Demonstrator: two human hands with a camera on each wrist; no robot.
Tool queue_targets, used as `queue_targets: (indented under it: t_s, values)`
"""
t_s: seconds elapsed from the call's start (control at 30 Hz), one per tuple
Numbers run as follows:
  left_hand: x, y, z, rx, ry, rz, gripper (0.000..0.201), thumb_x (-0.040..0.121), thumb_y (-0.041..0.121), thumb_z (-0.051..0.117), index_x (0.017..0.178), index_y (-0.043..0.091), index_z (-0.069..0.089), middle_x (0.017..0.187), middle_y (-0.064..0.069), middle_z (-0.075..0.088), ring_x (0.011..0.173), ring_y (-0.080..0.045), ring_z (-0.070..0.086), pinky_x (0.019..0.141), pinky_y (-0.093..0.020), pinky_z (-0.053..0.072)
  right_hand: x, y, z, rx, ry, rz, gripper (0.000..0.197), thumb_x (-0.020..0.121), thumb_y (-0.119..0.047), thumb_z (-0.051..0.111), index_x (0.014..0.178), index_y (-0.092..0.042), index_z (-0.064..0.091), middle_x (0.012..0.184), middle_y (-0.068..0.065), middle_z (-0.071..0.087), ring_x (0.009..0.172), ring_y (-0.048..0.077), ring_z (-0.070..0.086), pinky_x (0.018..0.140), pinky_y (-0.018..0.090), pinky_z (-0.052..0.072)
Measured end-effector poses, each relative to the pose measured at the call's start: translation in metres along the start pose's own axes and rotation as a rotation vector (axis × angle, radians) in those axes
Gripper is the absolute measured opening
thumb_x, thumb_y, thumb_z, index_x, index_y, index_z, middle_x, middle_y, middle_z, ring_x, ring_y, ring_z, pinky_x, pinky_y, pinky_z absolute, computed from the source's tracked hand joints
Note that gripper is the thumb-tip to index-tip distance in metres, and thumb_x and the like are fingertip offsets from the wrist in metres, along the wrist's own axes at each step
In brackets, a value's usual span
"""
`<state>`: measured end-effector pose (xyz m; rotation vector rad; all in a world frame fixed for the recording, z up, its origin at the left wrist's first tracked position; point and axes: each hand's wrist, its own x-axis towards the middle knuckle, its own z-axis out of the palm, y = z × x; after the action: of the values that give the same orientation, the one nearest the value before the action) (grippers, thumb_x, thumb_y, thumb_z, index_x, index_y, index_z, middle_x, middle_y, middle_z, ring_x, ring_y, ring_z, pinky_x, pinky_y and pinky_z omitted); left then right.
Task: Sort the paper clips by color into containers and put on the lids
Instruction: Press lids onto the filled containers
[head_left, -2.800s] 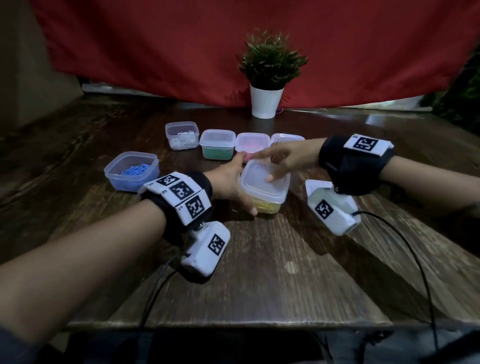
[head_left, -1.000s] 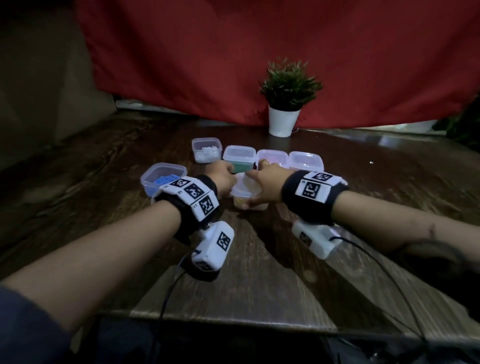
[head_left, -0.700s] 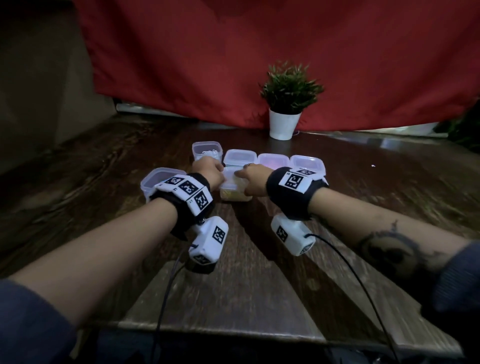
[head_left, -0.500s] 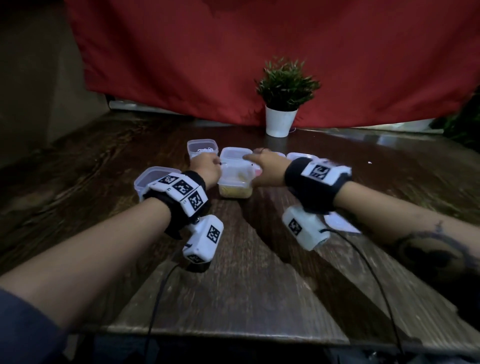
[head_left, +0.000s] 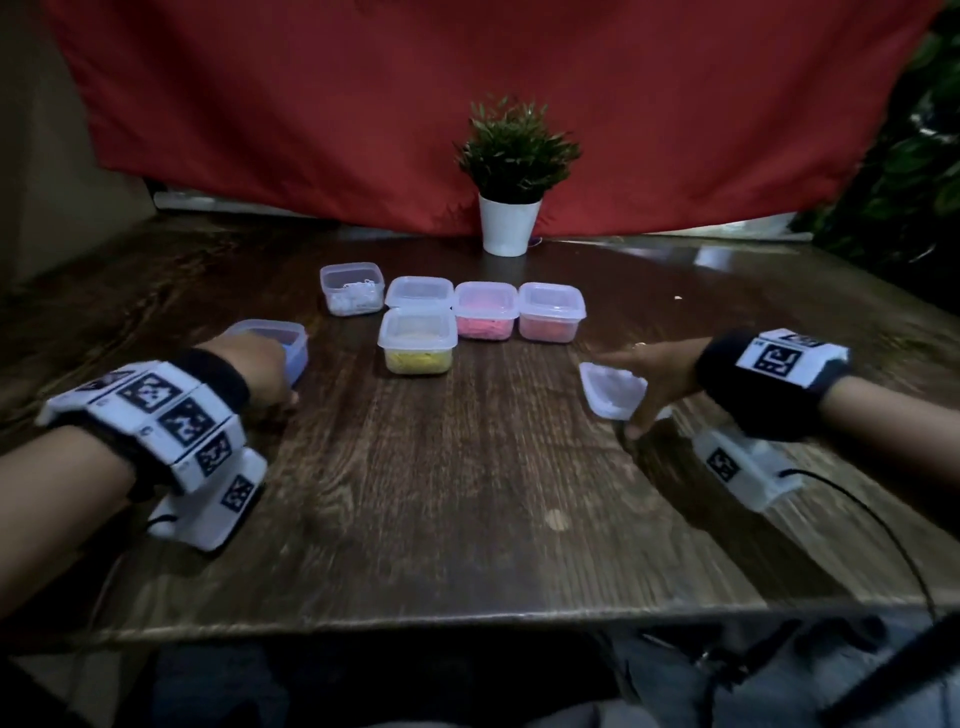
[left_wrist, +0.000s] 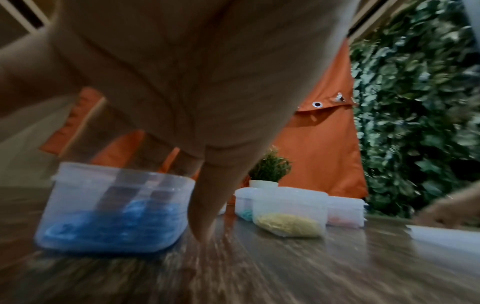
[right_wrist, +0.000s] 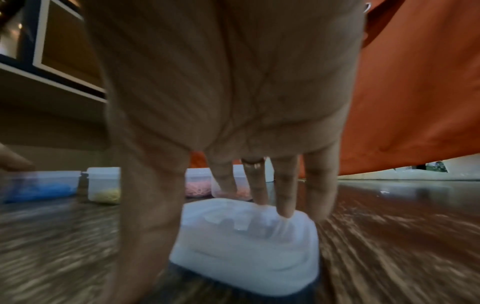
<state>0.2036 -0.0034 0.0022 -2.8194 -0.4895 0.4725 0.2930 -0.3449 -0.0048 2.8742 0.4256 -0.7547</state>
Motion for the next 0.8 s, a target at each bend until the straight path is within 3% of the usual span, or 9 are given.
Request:
queue_targets:
  t_s: [0.1,0.2,0.33,0.4,0.5,0.57,0.63,0.7,0.8]
  values:
    - [-0.008,0.003,0.006,0.085,0.067,0.029,0.034,0.097,0.027,0.044,0.124,0.009,0.054,0.124,-0.006,0.056,0.114,-0.021,0.055,0.088,-0.026,0.043,0.002,-0.002,0.003,0.051,0.031,0.018,0.106,0.068,-0.048,0.076,0.148,-0.033,0.008,0.155,0.007,0.010,0.140,0.029,0.021,0.112,0.044,0.027]
    - [-0.018,0.011,0.007,0.049,0.121,0.030,0.026,0.095,0.019,0.044,0.116,0.016,0.059,0.116,-0.007,0.055,0.105,-0.024,0.057,0.078,-0.029,0.045,0.001,-0.006,0.002,0.067,0.043,0.042,0.101,0.068,-0.050,0.075,0.148,-0.025,0.018,0.150,0.006,0.025,0.136,0.027,0.029,0.110,0.041,0.030]
    - [-0.037,0.019,0.010,0.036,0.193,0.086,0.017,0.090,0.011,0.047,0.085,0.021,0.059,0.091,-0.001,0.051,0.091,-0.022,0.057,0.072,-0.029,0.046,0.001,-0.007,0.002,0.111,0.076,0.023,0.093,0.067,-0.047,0.078,0.142,-0.017,0.032,0.141,0.003,0.040,0.129,0.023,0.039,0.105,0.036,0.036]
    - [-0.049,0.023,0.011,0.067,0.192,0.141,0.017,0.090,0.013,0.048,0.089,0.023,0.062,0.087,0.000,0.049,0.088,-0.021,0.057,0.069,-0.027,0.045,0.000,-0.007,0.004,0.110,0.091,0.020,0.094,0.066,-0.048,0.078,0.141,-0.017,0.033,0.141,0.004,0.039,0.129,0.024,0.039,0.104,0.035,0.036]
    - [-0.058,0.038,0.010,0.000,0.212,0.266,0.017,0.089,0.017,0.053,0.092,0.026,0.066,0.090,0.000,0.052,0.091,-0.023,0.059,0.067,-0.028,0.044,-0.004,-0.009,0.005,0.039,0.160,0.024,0.098,0.063,-0.056,0.075,0.143,-0.021,0.031,0.145,0.011,0.026,0.135,0.030,0.026,0.107,0.039,0.030]
    - [-0.060,0.054,0.008,-0.034,0.255,0.368,0.020,0.089,0.018,0.054,0.099,0.029,0.068,0.092,0.000,0.053,0.095,-0.025,0.060,0.069,-0.029,0.044,-0.007,-0.010,0.005,0.036,0.242,0.004,0.092,0.061,-0.059,0.074,0.137,-0.020,0.039,0.132,0.013,0.030,0.129,0.032,0.027,0.105,0.041,0.033]
    - [-0.061,0.070,0.005,-0.072,0.288,0.485,0.022,0.089,0.020,0.055,0.103,0.031,0.068,0.100,-0.001,0.060,0.099,-0.025,0.059,0.073,-0.029,0.045,-0.011,-0.011,0.001,0.153,0.330,-0.058,0.083,0.059,-0.056,0.077,0.126,-0.018,0.046,0.114,0.006,0.033,0.114,0.026,0.036,0.096,0.035,0.038]
    - [-0.058,0.081,0.003,-0.094,0.318,0.610,0.023,0.089,0.022,0.055,0.106,0.031,0.068,0.106,0.001,0.064,0.100,-0.022,0.059,0.071,-0.027,0.041,-0.015,-0.013,-0.003,0.293,0.370,-0.118,0.078,0.060,-0.053,0.078,0.121,-0.018,0.045,0.112,0.003,0.037,0.105,0.018,0.040,0.088,0.030,0.038]
    - [-0.050,0.091,0.001,-0.209,0.304,0.785,0.020,0.087,0.025,0.061,0.105,0.026,0.069,0.110,0.005,0.063,0.103,-0.016,0.058,0.077,-0.029,0.044,-0.022,-0.018,-0.009,0.562,0.311,-0.228,0.091,0.055,-0.055,0.076,0.130,-0.026,0.035,0.107,0.001,0.043,0.098,0.013,0.045,0.081,0.026,0.038]
